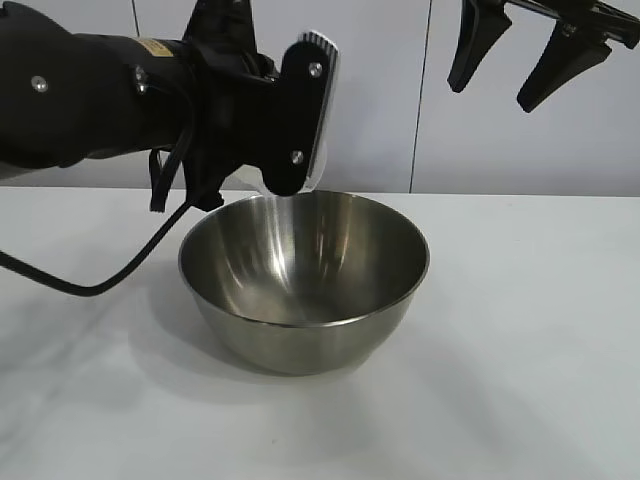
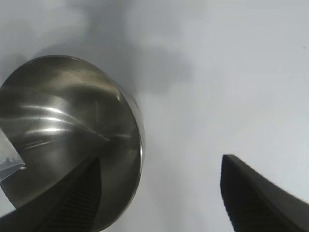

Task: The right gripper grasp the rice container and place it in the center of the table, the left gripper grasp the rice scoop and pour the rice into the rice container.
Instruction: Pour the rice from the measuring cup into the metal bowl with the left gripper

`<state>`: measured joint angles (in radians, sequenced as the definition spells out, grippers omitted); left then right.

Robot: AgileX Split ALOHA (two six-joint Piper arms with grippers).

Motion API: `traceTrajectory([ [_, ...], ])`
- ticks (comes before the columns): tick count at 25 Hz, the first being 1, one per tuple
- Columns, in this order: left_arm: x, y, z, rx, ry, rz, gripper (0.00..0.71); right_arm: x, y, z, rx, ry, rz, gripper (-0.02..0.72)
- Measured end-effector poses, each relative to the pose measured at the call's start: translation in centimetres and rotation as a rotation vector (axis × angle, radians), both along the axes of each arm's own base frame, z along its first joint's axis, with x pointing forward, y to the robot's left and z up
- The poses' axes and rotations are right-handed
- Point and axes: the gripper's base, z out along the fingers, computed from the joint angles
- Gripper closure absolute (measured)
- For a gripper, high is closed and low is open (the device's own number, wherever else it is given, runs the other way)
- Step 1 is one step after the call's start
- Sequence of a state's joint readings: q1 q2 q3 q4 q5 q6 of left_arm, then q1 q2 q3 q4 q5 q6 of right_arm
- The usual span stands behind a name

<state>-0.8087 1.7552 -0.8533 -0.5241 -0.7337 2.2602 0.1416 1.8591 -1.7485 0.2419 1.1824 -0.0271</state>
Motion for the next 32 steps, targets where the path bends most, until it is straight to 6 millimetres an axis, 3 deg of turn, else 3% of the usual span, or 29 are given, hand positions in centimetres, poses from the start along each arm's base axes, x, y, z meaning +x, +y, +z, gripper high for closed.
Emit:
traceTrajectory([
  [13, -0.2, -0.38, -0.09, 0.355, -0.173, -0.096, 0.702, 0.0, 0.03, 0.01, 0.003, 0.0, 0.0, 0.219],
  [24, -0.27, -0.47, -0.31, 0.39, -0.163, -0.117, 0.702, 0.0, 0.03, 0.01, 0.004, 0.0, 0.0, 0.219],
  [27, -0.21, -0.33, -0.67, 0.251, -0.029, -0.074, 0.702, 0.0, 0.03, 0.01, 0.003, 0.0, 0.0, 0.219],
  [32, 0.09, 0.21, -0.92, -0.191, 0.241, 0.102, 0.702, 0.0, 0.03, 0.01, 0.003, 0.0, 0.0, 0.219],
])
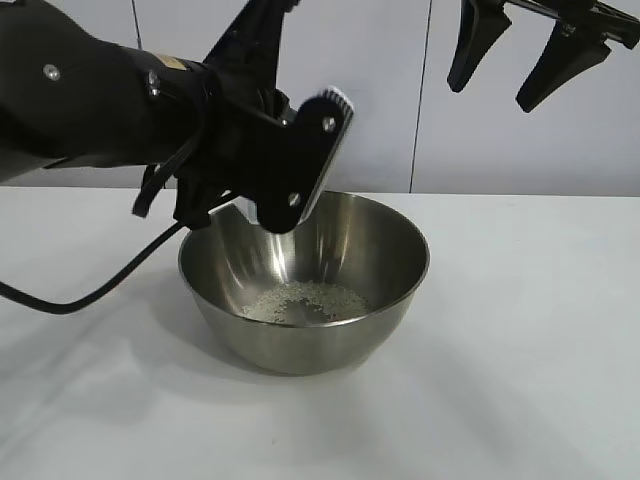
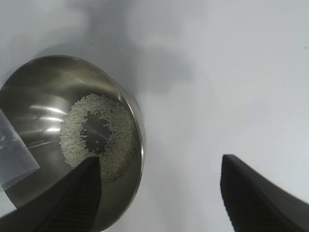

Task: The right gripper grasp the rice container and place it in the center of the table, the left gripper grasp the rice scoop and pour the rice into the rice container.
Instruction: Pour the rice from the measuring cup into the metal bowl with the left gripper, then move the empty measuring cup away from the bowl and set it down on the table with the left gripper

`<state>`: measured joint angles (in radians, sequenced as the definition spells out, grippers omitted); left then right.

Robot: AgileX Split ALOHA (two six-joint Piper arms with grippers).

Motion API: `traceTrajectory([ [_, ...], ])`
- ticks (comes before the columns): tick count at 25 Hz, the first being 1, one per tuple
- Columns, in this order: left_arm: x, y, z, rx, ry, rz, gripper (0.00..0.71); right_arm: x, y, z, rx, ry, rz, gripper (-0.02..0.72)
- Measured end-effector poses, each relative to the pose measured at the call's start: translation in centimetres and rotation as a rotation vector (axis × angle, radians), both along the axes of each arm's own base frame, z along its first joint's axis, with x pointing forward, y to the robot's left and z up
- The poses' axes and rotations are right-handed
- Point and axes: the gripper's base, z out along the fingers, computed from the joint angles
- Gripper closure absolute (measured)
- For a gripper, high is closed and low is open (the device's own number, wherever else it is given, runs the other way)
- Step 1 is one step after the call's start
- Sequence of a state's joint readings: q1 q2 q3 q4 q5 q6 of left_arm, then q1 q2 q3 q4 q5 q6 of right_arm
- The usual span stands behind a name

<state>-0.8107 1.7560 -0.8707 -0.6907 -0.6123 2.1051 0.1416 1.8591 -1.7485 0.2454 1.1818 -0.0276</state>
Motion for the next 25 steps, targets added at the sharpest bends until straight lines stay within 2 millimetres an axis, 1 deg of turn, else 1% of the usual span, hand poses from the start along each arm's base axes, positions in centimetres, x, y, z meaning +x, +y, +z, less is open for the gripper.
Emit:
traceTrajectory([
  [4, 0.8, 1.2, -0.1, -0.299, 0.142, 0.167, 0.702, 0.0, 0.0, 0.0, 0.0, 0.0, 0.0, 0.219],
  [7, 1.9, 2.9, 0.1, -0.549, 0.23, 0.313, 0.702, 0.0, 0.0, 0.0, 0.0, 0.0, 0.0, 0.219],
  [10, 3.2, 5.5, 0.8, -0.838, 0.311, 0.46, 0.702, 0.0, 0.0, 0.0, 0.0, 0.0, 0.0, 0.219],
  [12, 4.2, 7.7, 1.4, -1.028, 0.364, 0.56, 0.702, 0.0, 0.0, 0.0, 0.0, -0.001, 0.0, 0.219],
  [15, 5.3, 10.7, 1.5, -1.277, 0.435, 0.694, 0.702, 0.0, 0.0, 0.0, 0.0, -0.002, -0.001, 0.219],
  [17, 5.9, 12.0, 1.4, -1.368, 0.474, 0.739, 0.702, 0.0, 0.0, 0.0, 0.0, -0.003, 0.0, 0.219],
  [20, 6.1, 13.7, 0.8, -1.467, 0.497, 0.766, 0.702, 0.0, 0.0, 0.0, -0.001, -0.005, 0.003, 0.219],
  [23, 5.4, 15.3, -0.5, -1.545, 0.492, 0.748, 0.702, 0.1, 0.0, 0.1, -0.001, -0.018, 0.003, 0.219],
  [25, 4.3, 16.3, -1.6, -1.59, 0.48, 0.703, 0.702, 0.2, 0.0, 0.1, 0.0, -0.028, 0.003, 0.219],
])
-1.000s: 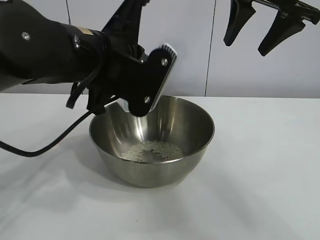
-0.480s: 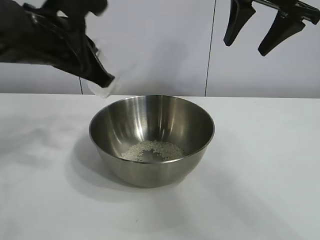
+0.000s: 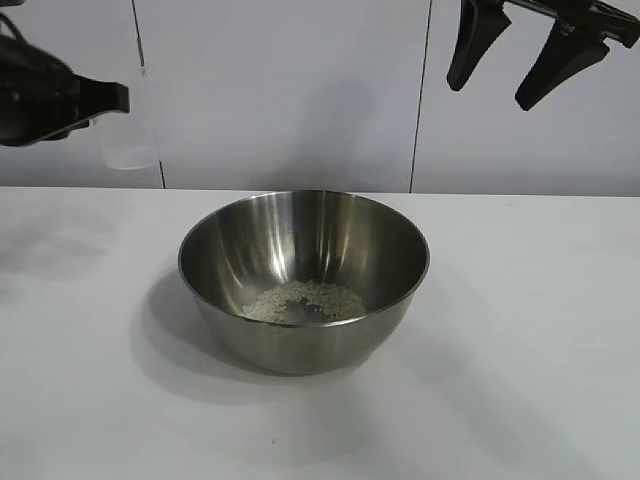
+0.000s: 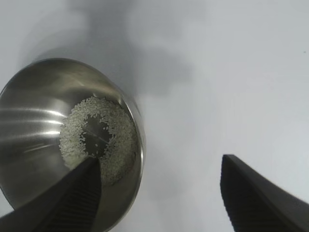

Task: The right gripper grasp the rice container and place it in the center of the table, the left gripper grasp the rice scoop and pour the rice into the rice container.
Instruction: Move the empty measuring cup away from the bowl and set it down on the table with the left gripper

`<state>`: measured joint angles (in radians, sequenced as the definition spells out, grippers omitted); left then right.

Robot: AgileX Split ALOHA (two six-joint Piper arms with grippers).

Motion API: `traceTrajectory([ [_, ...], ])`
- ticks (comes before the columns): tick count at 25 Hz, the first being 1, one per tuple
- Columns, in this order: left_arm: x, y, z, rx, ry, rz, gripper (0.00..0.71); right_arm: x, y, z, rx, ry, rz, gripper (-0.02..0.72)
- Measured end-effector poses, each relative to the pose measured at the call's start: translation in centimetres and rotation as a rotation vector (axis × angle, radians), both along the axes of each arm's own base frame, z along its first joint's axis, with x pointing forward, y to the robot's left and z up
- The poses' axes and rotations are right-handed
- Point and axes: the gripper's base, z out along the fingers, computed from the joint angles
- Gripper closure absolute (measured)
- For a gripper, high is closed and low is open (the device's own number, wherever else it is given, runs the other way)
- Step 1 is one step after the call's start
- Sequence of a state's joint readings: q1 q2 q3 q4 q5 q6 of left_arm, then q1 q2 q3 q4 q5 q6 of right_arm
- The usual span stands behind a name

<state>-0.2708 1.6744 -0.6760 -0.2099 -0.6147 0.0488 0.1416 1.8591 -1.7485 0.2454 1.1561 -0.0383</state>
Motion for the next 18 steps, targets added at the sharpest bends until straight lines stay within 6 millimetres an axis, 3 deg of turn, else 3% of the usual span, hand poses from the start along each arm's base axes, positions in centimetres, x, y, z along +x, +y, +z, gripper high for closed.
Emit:
traceTrajectory([
  [5, -2.3, 2.1, -3.7, -0.037, -0.084, 0.009, 0.702, 0.0, 0.0, 0.0, 0.0, -0.002, 0.0, 0.219],
  [12, -3.6, 2.3, -10.4, 0.005, 0.046, -0.03, 0.702, 0.0, 0.0, 0.0, 0.0, -0.003, 0.0, 0.219],
  [15, -3.8, 2.3, -12.1, 0.066, 0.091, -0.049, 0.702, 0.0, 0.0, 0.0, -0.001, -0.003, 0.002, 0.219],
  [18, -3.8, 2.3, -12.5, 0.119, 0.094, -0.069, 0.702, 0.0, 0.0, 0.0, -0.001, -0.003, 0.002, 0.219],
])
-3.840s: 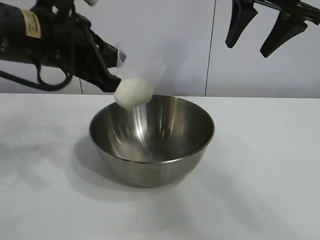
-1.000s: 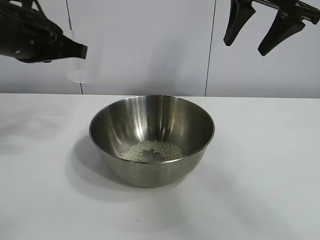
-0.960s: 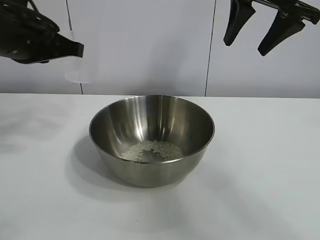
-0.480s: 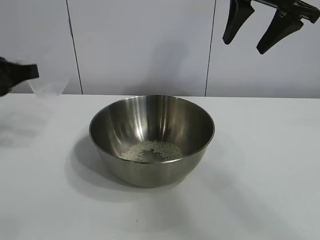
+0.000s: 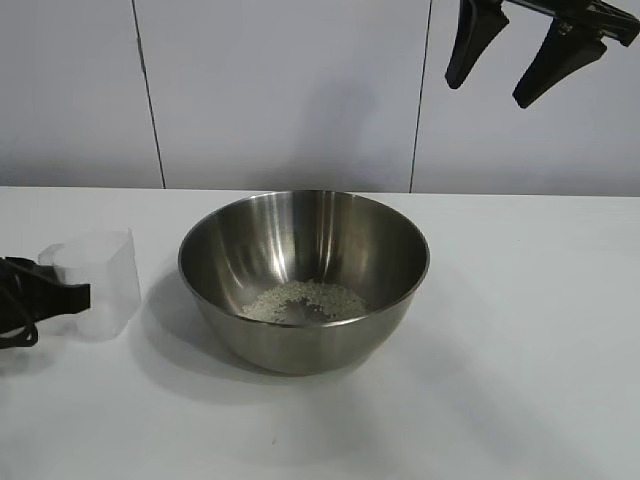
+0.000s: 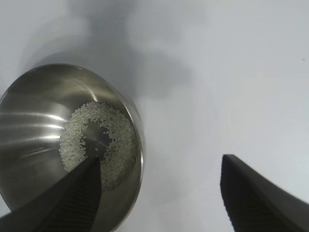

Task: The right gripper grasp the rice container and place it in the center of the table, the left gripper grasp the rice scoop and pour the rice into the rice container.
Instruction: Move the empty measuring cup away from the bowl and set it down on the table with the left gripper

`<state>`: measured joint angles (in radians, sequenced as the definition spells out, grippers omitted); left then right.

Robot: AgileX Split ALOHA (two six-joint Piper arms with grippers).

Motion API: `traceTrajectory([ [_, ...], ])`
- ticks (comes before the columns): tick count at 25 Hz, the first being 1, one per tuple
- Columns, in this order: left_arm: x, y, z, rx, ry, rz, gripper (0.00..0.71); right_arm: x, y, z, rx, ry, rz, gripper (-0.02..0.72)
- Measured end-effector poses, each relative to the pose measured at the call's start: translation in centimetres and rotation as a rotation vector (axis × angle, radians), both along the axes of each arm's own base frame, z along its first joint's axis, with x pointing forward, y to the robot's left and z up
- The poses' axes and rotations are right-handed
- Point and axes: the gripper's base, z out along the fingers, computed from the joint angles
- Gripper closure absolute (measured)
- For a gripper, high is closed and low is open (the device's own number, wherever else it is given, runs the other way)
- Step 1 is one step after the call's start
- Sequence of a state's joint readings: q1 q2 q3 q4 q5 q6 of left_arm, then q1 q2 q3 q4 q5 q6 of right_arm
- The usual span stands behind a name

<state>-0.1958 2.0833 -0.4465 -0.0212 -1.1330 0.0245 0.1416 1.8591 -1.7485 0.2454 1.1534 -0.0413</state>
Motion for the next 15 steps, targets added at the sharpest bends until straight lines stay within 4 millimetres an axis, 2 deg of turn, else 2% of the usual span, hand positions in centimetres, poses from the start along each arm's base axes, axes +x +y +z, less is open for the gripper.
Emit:
traceTrajectory([
  [4, 0.2, 0.1, 0.1, 0.028, -0.015, -0.003, 0.679, 0.0, 0.0, 0.0, 0.0, 0.0, 0.0, 0.219],
  [6, 0.2, 0.1, 0.1, 0.03, -0.017, 0.003, 0.576, 0.0, 0.0, 0.0, 0.0, -0.002, 0.001, 0.219],
  [9, 0.0, 0.3, 0.1, 0.032, -0.015, 0.019, 0.329, 0.0, 0.0, 0.0, 0.0, -0.003, 0.001, 0.219],
  [10, -0.1, 0.4, 0.0, 0.033, -0.012, 0.032, 0.275, 0.0, 0.0, 0.0, 0.0, -0.003, 0.001, 0.219],
  [12, -0.8, 0.7, -0.2, 0.037, 0.008, 0.047, 0.213, 0.0, 0.0, 0.0, 0.0, -0.003, 0.001, 0.219],
  [15, -2.7, 1.1, -0.7, 0.052, 0.071, 0.053, 0.186, 0.0, 0.0, 0.0, 0.0, -0.003, 0.001, 0.219],
])
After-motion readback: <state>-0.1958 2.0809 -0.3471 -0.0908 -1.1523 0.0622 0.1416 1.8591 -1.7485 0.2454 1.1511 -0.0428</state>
